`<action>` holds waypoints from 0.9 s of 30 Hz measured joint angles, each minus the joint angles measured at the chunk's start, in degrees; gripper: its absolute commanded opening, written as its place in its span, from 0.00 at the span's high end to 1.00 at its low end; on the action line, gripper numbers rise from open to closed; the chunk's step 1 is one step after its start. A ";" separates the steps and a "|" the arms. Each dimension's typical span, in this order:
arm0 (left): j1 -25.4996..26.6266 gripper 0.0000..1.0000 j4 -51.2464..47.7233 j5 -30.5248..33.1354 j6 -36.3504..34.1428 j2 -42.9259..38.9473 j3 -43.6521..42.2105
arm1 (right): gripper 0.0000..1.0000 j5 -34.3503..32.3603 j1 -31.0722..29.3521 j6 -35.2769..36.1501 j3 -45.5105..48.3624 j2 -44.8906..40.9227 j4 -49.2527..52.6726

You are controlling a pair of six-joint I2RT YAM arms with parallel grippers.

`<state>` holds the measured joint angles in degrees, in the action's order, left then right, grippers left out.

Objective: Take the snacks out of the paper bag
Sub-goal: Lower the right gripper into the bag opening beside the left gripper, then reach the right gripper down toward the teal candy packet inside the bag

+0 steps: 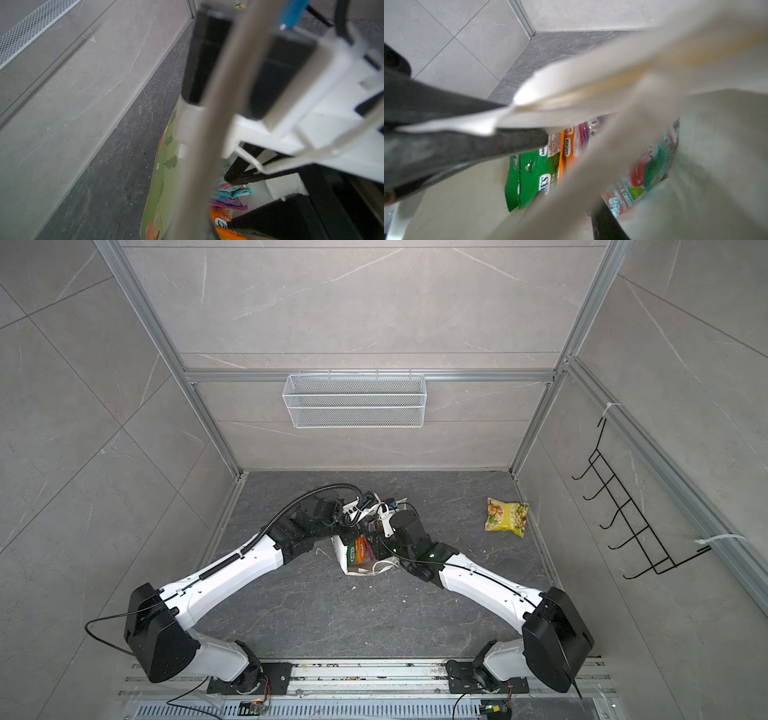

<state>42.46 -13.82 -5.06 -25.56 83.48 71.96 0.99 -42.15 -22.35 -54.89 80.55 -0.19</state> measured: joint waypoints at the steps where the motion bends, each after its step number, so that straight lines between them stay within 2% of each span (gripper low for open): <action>1: 0.00 1.00 0.04 0.07 0.00 0.00 0.00 | 0.58 -1.11 -0.17 -0.26 -0.07 0.39 -0.37; 7: -0.02 1.00 0.24 0.24 0.00 0.00 -0.22 | 0.51 -6.45 -1.25 -2.47 -1.42 3.82 -2.73; 16: -0.07 1.00 0.24 0.31 0.02 0.00 -0.44 | 0.49 -13.40 -2.75 -5.14 -4.76 8.26 -3.72; 22: -0.50 1.00 0.46 0.72 0.00 0.00 -0.48 | 0.62 -17.33 -3.34 -6.47 -7.69 10.80 -1.18; 27: -0.59 1.00 0.59 0.59 0.02 0.00 -0.74 | 0.81 -19.93 -3.72 -6.99 -9.51 12.17 1.09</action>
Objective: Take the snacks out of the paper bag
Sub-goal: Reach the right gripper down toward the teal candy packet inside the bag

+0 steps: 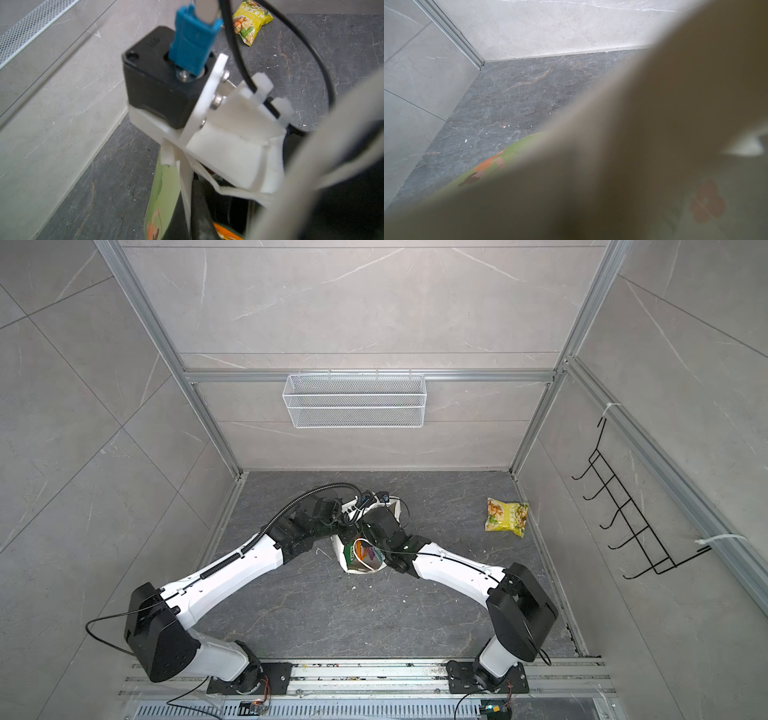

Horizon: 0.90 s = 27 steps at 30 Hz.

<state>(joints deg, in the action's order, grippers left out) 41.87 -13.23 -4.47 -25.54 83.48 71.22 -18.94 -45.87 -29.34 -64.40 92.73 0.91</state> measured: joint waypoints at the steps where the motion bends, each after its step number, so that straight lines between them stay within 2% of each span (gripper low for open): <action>1: 0.02 1.00 -0.04 -0.15 0.02 0.00 -0.02 | 0.84 -0.33 0.00 -0.22 -0.04 0.04 0.22; 4: 0.13 1.00 -0.07 -0.26 0.04 0.00 -0.02 | 0.95 -1.11 -0.13 -0.68 -0.07 0.04 0.39; 8: 0.15 1.00 0.22 -0.24 0.07 0.00 -0.24 | 1.00 -1.49 -0.15 -0.66 0.09 -0.20 0.52; 17: 0.61 1.00 0.85 -0.15 0.42 0.00 -0.24 | 1.00 -0.31 0.50 1.90 4.50 -5.55 0.57; 27: 0.63 1.00 2.14 1.44 1.14 0.07 -0.24 | 1.00 4.90 0.90 5.51 8.74 -14.34 1.40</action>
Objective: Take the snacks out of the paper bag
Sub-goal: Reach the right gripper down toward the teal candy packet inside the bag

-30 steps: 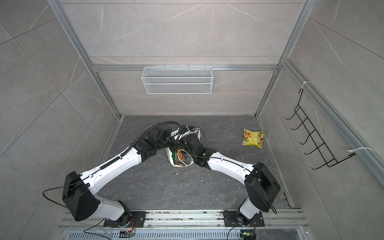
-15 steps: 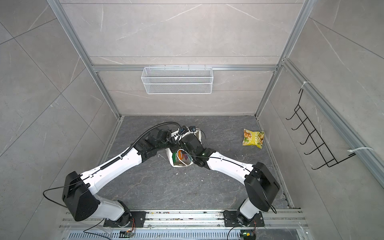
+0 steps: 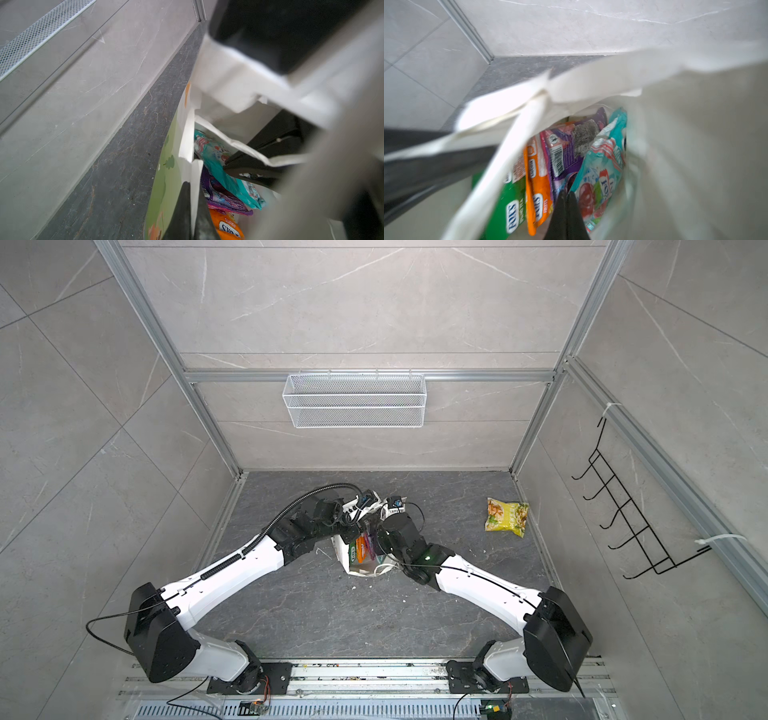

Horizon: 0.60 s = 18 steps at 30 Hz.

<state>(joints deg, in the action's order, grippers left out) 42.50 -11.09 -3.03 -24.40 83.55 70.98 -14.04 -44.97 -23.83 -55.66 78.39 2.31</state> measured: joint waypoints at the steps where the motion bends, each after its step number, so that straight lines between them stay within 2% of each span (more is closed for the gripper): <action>1: 0.00 1.00 0.02 0.04 0.02 0.07 0.00 | 1.00 0.61 0.00 0.44 0.13 -0.94 0.07; 10: 0.00 1.00 0.55 1.31 0.22 0.17 0.00 | 1.00 4.79 0.00 4.17 0.52 -9.16 0.07; 11: 0.00 1.00 0.68 1.42 0.22 0.17 0.00 | 0.92 4.96 0.00 4.52 0.28 -9.35 0.37; 12: 0.00 1.00 0.76 1.46 0.22 0.17 0.00 | 0.73 5.05 0.00 4.85 -0.20 -9.33 0.94; 15: 0.00 1.00 0.81 1.49 0.22 0.24 0.00 | 0.57 5.68 0.00 5.62 -1.66 -8.28 2.08; 18: 0.00 1.00 0.90 1.49 0.22 0.26 0.00 | 0.54 6.78 0.00 5.01 -2.03 -6.14 2.32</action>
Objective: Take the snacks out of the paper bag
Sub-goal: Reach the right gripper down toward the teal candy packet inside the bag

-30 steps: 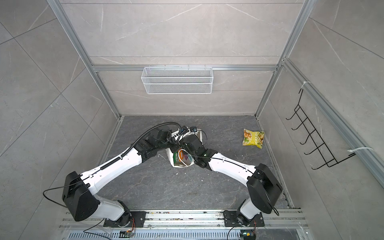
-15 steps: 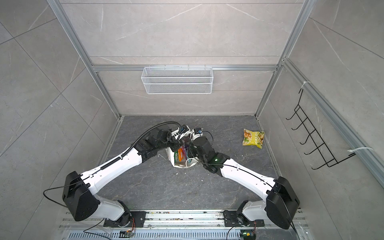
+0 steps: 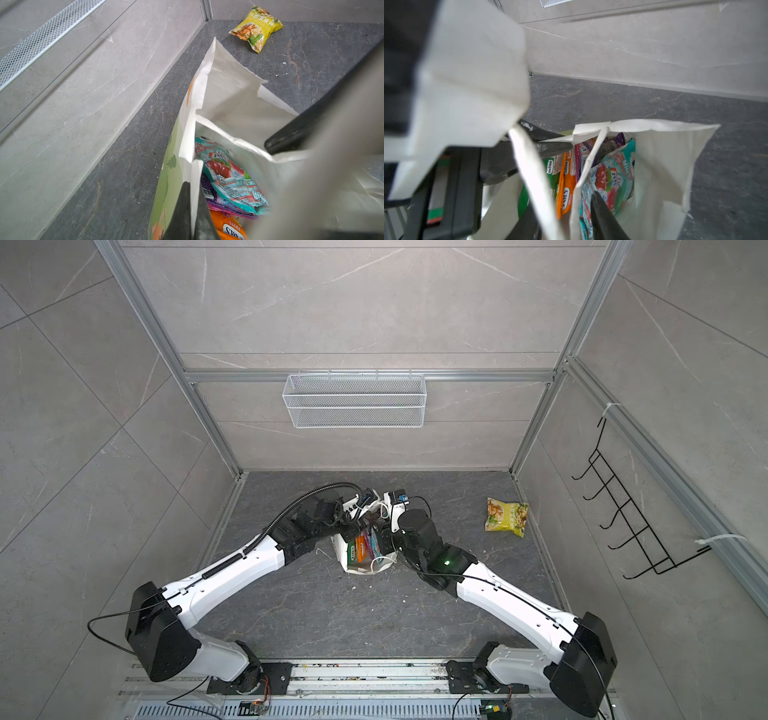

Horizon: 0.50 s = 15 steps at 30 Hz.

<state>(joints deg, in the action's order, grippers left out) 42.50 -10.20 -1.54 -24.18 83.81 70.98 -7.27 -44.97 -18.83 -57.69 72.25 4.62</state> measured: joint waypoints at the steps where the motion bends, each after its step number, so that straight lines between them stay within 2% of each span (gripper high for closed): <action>1: 0.00 1.00 0.00 0.00 0.02 0.00 0.00 | 0.54 0.35 0.00 -0.46 0.00 0.76 0.11; 7: 0.00 1.00 0.04 -0.04 0.44 0.00 0.00 | 0.54 2.40 0.28 -2.84 2.93 2.75 -3.13; 9: 0.00 1.00 0.04 -0.02 0.46 0.00 0.00 | 0.48 2.40 0.26 -3.50 4.13 3.52 -4.57; 13: 0.00 1.00 0.28 -0.07 0.55 0.00 0.00 | 0.32 2.32 0.26 -4.57 4.79 5.84 -6.36; 15: 0.00 1.00 0.33 -0.07 0.57 0.00 0.00 | 0.28 1.70 0.20 -5.29 4.76 6.82 -6.99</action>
<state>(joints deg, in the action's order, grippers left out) 42.50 -9.87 -1.61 -23.62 83.81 70.98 -5.56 -44.77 -24.12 -52.93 79.07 -2.37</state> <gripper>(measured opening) 0.047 0.699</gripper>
